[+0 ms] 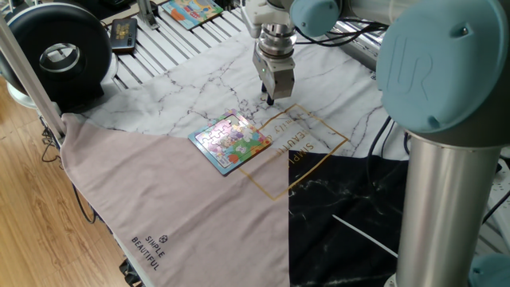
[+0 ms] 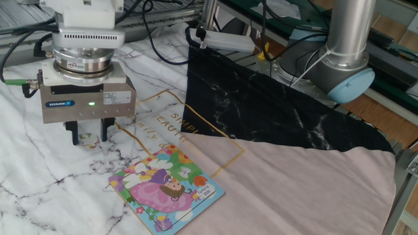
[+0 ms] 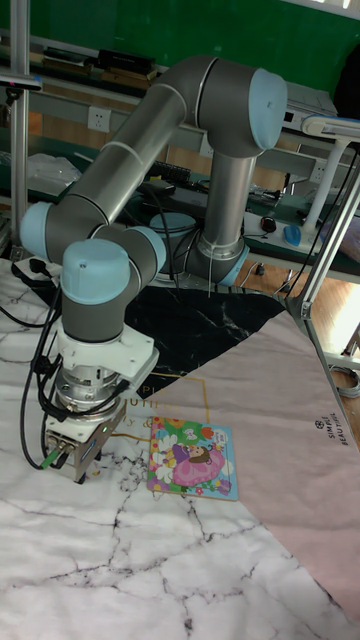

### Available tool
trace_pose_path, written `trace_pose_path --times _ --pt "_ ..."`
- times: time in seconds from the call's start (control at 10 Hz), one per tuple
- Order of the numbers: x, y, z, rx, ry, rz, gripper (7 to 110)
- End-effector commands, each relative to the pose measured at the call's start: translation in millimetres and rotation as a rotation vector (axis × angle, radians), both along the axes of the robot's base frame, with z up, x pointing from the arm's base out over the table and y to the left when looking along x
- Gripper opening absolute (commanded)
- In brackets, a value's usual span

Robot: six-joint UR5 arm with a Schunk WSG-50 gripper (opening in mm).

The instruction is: Assemble one piece of a puzzle

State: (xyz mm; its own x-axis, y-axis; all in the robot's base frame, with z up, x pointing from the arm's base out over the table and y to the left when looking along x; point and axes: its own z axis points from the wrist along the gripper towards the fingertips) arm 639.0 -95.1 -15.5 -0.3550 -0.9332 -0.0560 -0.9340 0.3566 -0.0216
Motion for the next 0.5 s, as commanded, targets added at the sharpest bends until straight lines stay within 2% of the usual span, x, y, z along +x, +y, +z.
trace_pose_path --times 0.0,0.2,0.4 --pt "3.3 -0.5 4.2 0.000 0.006 -0.018 44" --pt "3.2 0.9 -3.0 0.024 0.016 -0.029 44" --pt "1.3 2.4 -2.7 0.029 0.031 -0.044 44"
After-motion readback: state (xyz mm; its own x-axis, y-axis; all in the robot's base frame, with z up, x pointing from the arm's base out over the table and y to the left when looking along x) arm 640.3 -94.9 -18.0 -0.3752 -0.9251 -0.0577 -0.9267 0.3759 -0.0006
